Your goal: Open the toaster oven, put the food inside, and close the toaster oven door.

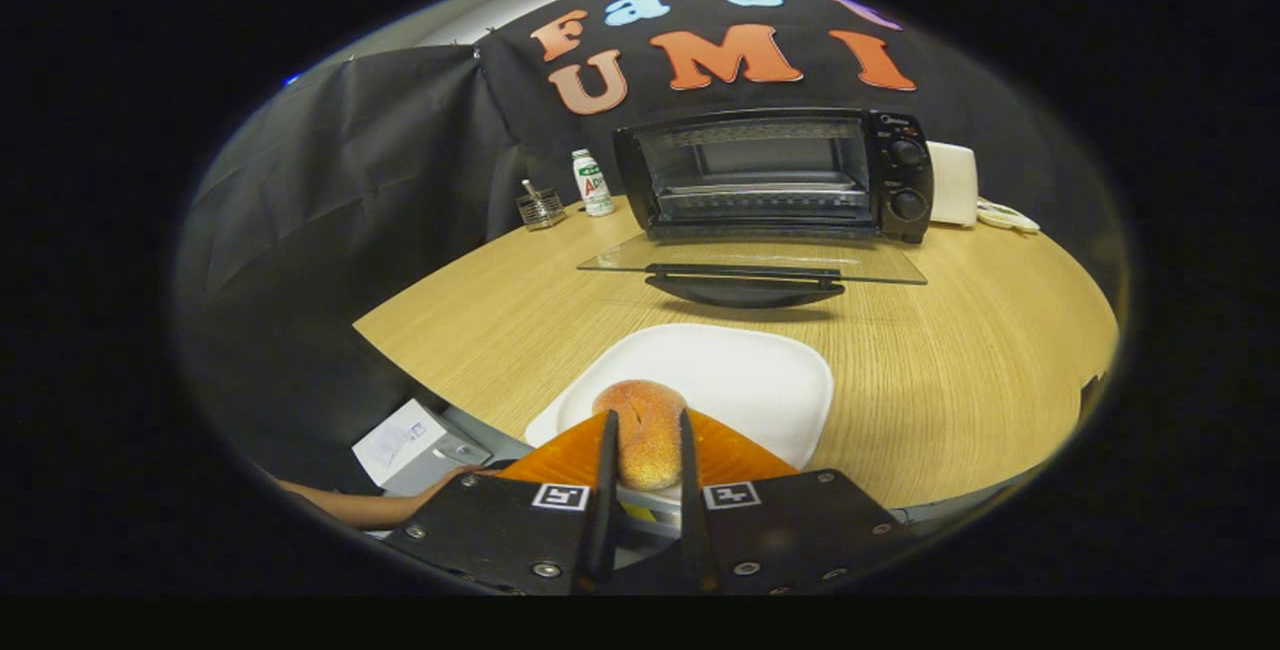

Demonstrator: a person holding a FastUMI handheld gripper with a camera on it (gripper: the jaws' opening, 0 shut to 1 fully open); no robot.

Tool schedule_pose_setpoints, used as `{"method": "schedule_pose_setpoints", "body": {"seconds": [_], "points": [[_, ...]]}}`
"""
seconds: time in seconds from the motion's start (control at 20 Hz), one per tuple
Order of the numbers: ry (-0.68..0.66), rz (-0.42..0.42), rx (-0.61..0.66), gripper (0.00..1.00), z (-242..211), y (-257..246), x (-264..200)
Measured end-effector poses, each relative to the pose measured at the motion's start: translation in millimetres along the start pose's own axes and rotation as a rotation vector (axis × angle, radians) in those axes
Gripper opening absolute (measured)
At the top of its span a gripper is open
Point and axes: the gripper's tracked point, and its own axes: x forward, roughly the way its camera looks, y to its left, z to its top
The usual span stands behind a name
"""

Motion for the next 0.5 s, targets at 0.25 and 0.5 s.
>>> {"method": "schedule_pose_setpoints", "body": {"seconds": [0.25,0.5], "points": [[-0.042,0.037,0.067,0.24,21.5,8.4,-0.5],[-0.129,0.074,0.197,0.24,60.2,13.6,2.5]]}}
